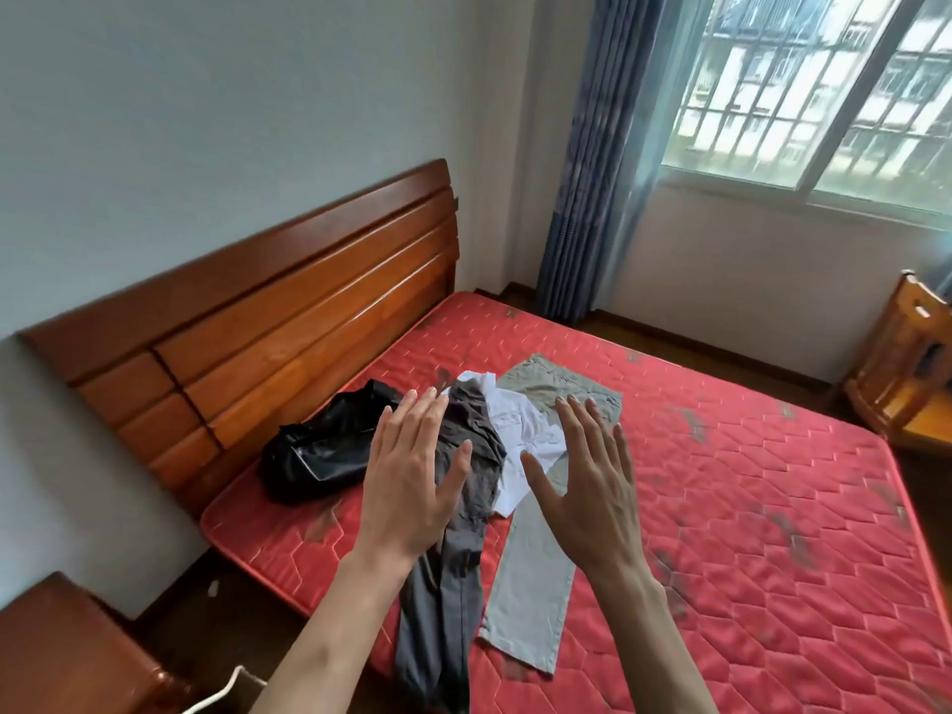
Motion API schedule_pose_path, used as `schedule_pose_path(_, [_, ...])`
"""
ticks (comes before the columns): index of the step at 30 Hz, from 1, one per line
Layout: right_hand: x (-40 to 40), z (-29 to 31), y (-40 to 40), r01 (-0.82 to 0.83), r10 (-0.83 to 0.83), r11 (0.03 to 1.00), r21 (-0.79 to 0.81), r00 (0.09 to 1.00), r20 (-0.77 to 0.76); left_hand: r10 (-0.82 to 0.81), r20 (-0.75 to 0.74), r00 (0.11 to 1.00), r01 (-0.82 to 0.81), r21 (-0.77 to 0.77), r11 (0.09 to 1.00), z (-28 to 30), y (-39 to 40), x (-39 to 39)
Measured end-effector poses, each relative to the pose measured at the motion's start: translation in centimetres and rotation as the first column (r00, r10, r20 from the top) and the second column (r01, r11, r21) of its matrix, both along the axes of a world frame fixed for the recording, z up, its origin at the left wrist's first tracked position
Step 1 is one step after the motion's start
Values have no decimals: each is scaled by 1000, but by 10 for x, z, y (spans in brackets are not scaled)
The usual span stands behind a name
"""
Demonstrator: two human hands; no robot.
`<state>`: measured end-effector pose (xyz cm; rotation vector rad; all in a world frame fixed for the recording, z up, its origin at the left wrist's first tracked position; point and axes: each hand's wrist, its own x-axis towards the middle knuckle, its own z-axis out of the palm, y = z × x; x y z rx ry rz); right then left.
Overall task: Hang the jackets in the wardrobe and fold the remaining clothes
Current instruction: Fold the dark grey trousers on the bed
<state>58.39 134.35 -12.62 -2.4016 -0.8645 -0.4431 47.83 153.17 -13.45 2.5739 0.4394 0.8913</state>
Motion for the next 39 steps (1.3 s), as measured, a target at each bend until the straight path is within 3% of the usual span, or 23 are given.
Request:
schedule_pose_path(12, [111,-15,90,-29,28,997,-71,999,-17,-10,-52,999,7,-65,998,-37,80,110])
schedule_pose_path(21, [207,-69,133,-65,62,997,-38,995,-73,27,-138,990,-36,-63,997,-83,113,196])
schedule_pose_path(30, [300,-165,190,-106,86,989,-103,979,-183,63,-203,977,-79,-77,994,-171,164,290])
schedule_pose_path(39, [384,-312,251,-72,42,988,-135,976,-213,129,-245,961,-142,-33,989,-328,259,370])
